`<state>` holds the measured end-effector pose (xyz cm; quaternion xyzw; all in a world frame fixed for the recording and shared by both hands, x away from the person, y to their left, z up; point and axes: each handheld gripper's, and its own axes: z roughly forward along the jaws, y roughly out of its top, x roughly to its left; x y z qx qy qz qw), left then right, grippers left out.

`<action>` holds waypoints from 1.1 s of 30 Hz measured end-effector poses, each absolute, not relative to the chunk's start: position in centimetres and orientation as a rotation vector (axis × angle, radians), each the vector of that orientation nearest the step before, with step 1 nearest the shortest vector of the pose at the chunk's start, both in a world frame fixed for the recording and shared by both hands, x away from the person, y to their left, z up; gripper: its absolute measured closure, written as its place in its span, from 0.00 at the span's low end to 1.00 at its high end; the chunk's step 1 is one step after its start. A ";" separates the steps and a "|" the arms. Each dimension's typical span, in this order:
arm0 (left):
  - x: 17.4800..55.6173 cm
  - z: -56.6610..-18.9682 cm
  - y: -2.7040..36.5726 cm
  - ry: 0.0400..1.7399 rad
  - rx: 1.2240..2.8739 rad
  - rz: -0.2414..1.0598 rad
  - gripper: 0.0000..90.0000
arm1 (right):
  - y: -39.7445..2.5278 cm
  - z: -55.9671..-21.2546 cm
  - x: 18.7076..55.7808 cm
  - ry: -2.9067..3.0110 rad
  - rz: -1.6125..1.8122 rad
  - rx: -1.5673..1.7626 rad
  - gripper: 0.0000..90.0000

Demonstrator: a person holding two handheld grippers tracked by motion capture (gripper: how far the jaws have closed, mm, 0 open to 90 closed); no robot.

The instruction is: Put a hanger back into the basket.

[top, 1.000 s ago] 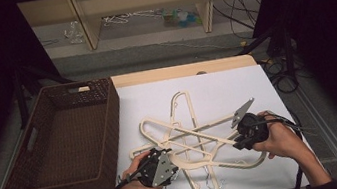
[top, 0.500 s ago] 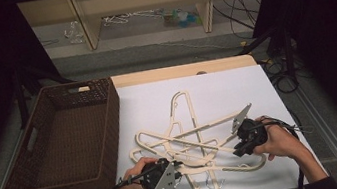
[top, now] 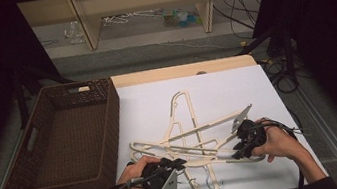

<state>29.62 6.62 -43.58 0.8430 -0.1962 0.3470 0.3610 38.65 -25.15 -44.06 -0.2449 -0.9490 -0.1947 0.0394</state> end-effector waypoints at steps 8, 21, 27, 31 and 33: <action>29.7 -42.5 7.0 -0.520 2.160 0.927 0.95 | -28.3 -39.6 38.8 -2.873 -0.998 -1.057 0.44; 29.3 -37.6 8.5 -0.352 2.166 0.843 0.95 | -31.3 -37.7 39.0 -2.852 -1.227 -1.366 0.32; 29.6 -35.8 9.9 -0.146 2.120 0.705 0.95 | -32.5 -38.0 39.4 -2.883 -1.276 -1.367 0.32; 29.6 -34.6 10.8 -0.053 2.057 0.615 0.95 | -33.1 -38.0 39.5 -2.860 -1.253 -1.412 0.32; 29.6 -34.2 11.1 -0.031 2.044 0.601 0.95 | -33.4 -38.2 39.6 -2.882 -1.280 -1.412 0.31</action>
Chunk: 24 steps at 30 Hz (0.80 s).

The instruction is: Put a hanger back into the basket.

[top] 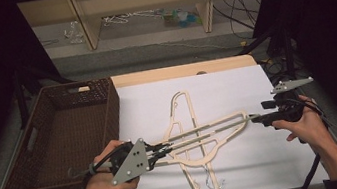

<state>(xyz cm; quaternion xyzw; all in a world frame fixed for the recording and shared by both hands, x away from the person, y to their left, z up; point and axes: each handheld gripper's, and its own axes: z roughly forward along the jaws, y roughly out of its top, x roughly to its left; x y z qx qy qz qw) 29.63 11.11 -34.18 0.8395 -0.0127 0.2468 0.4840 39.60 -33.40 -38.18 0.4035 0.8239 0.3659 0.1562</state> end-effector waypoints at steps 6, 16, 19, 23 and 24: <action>29.6 -33.1 12.0 0.081 1.998 0.529 0.95 | -33.1 -38.9 39.4 2.374 1.017 1.200 0.31; 30.1 -30.0 15.6 0.363 1.841 0.377 0.95 | -31.6 -40.3 39.1 2.457 1.013 1.056 0.29; 30.3 -29.5 16.4 0.413 1.824 0.364 0.95 | -31.5 -40.4 39.0 2.488 0.984 1.045 0.29; 30.6 -27.9 18.0 0.481 1.822 0.329 0.95 | -30.8 -41.1 38.9 2.499 0.978 1.026 0.29; 30.6 -27.5 18.2 0.488 1.826 0.337 0.95 | -30.7 -41.0 38.9 2.512 0.972 1.042 0.29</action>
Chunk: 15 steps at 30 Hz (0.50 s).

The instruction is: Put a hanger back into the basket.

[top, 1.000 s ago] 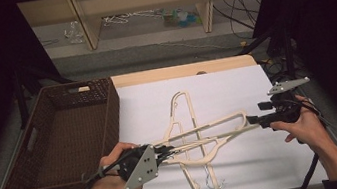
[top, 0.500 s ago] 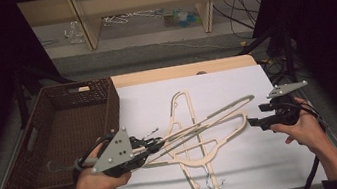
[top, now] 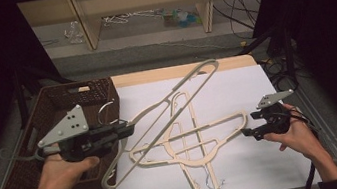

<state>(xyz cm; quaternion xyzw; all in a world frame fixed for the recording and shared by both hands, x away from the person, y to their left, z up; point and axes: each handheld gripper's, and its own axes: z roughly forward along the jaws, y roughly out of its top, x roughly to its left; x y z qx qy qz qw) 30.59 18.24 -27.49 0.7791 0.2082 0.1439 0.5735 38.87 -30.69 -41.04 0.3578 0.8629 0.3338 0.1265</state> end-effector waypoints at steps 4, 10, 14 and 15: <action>31.0 -26.0 19.6 0.488 1.799 0.323 0.95 | -30.4 -41.2 38.8 2.526 0.955 1.006 0.29; 31.5 -24.2 22.1 0.579 1.799 0.361 0.95 | -29.9 -41.7 38.2 2.545 0.951 0.983 0.29; 32.5 -23.2 24.9 0.652 1.787 0.439 0.95 | -29.6 -42.3 38.1 2.541 0.956 0.959 0.27; 32.8 -23.2 25.5 0.669 1.785 0.456 0.95 | -29.5 -42.3 38.0 2.554 0.946 0.960 0.26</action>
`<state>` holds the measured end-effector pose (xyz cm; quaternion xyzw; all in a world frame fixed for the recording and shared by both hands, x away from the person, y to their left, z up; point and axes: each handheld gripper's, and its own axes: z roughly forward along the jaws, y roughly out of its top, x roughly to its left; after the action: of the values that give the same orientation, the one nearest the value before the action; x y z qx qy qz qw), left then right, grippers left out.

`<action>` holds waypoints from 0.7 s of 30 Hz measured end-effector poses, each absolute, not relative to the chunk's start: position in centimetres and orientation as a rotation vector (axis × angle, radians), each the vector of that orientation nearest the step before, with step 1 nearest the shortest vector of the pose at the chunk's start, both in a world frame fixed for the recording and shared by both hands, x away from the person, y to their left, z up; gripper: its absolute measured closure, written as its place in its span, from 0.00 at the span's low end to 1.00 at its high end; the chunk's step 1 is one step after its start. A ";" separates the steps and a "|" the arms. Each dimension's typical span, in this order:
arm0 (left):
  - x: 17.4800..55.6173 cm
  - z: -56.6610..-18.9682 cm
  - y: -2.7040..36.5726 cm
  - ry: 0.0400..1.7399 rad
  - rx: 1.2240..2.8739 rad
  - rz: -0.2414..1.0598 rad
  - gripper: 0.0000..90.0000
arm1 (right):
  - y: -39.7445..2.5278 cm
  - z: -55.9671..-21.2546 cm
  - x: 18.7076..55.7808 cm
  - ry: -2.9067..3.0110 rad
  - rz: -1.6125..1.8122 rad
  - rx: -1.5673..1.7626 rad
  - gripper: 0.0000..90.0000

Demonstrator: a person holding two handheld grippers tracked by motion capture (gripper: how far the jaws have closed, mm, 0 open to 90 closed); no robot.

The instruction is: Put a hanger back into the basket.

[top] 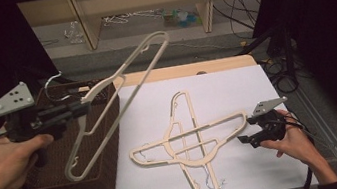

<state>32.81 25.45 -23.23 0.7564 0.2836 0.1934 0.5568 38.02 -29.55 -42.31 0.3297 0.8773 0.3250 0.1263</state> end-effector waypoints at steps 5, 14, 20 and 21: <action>34.0 -23.6 27.5 0.740 1.773 0.505 0.95 | -28.8 -42.6 37.6 2.561 0.948 0.913 0.23; 36.8 -25.1 31.2 0.868 1.761 0.594 0.95 | -28.0 -42.9 37.1 2.544 0.963 0.887 0.19; 38.4 -26.2 32.9 0.935 1.780 0.643 0.95 | -27.8 -42.9 36.8 2.542 0.971 0.857 0.19; 38.7 -26.5 33.4 0.934 1.799 0.647 0.95 | -27.8 -42.8 36.8 2.566 0.958 0.861 0.19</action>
<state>38.72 33.37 -26.54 0.7391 0.3836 0.2659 0.4857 36.78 -27.78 -42.83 0.2971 0.8856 0.3306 0.1351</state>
